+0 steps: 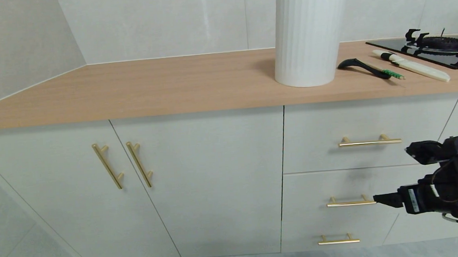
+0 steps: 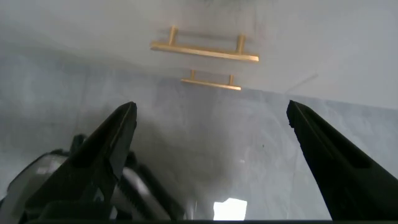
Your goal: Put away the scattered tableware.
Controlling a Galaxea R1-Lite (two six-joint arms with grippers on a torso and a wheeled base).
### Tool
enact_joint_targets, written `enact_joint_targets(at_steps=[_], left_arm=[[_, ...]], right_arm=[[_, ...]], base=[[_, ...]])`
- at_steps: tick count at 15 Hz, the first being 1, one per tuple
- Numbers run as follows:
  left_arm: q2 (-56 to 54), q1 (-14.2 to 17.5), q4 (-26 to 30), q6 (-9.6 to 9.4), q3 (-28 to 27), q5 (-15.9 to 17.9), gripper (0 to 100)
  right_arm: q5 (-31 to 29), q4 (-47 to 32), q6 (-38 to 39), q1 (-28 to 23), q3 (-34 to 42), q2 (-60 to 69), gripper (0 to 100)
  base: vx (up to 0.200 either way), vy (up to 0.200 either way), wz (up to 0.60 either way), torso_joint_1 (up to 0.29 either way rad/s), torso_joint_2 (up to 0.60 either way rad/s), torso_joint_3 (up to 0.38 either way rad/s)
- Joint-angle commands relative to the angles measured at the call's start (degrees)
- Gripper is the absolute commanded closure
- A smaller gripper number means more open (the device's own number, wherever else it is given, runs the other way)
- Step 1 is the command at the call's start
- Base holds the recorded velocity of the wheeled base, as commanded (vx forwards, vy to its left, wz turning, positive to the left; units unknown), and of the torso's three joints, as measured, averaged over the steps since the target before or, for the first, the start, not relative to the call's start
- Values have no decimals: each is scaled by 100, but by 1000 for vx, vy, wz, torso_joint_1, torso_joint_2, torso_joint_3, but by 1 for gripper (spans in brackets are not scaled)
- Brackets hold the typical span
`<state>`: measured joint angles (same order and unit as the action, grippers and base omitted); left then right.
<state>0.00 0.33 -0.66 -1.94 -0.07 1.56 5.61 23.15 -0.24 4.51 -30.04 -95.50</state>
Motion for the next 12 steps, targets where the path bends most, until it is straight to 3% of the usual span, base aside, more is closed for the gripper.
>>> enact_joint_targets(at_steps=[1,9,12], left_arm=[[0,2,-4,0,7,2,0],[0,2,-4,0,-1,2,0],[0,2,-4,-8,-1,2,0]], right_arm=[[2,691,-2,-29,-81,-1348,0],[-596,3240,-11,-73,-72,-3203,0],[-657,3811,-20,-73,-81,-3537,0]], base=[[0,0,0,0,0,0],[0,0,0,0,0,0],[0,0,0,0,0,0]])
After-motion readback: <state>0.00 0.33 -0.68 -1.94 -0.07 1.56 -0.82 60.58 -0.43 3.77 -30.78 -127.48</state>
